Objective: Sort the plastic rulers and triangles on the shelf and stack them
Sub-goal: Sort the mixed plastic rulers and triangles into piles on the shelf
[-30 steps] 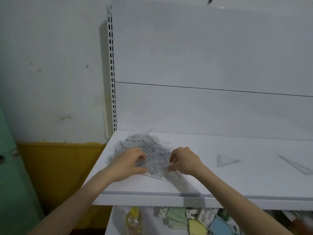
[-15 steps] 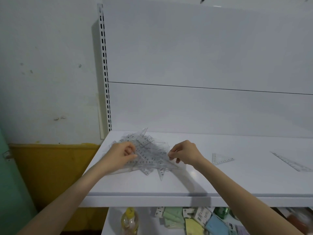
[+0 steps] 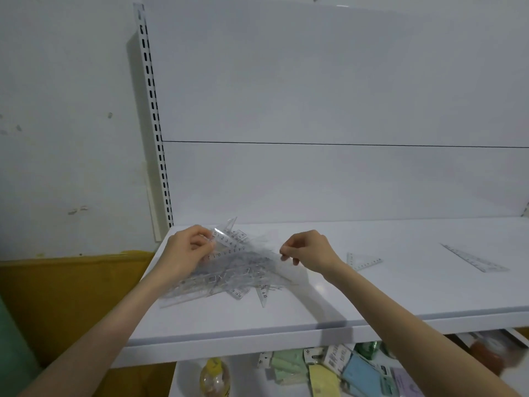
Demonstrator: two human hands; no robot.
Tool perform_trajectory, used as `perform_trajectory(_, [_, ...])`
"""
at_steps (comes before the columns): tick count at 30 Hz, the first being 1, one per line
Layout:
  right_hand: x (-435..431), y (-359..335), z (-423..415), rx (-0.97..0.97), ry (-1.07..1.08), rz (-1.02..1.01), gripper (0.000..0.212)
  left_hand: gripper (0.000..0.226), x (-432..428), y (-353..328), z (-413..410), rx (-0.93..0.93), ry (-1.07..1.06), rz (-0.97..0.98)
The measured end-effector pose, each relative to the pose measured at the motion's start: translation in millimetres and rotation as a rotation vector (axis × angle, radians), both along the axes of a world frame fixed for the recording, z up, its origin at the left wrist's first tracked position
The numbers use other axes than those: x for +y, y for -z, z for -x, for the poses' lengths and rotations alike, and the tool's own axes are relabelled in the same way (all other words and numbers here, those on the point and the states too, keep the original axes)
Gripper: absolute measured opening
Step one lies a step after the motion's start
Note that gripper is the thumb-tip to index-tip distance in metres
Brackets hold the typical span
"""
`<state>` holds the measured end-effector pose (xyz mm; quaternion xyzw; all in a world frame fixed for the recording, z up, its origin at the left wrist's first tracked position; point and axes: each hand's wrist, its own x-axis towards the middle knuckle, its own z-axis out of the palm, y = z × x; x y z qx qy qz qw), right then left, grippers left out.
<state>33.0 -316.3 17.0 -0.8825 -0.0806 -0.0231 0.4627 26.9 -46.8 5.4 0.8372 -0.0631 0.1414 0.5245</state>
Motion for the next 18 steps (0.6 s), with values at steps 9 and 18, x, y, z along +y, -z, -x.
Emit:
perform_trajectory(9, [-80.4,-10.5,9.7,-0.002,0.179,-0.051,0.013,0.008,-80.6,-18.4,-29.3,-0.046,0.103,0.082])
perform_trajectory(18, [-184.7,6.5,-13.6,0.048,0.282,0.129,0.014,0.017,-155.2,-3.1,-47.2,-0.033,0.069,0.002])
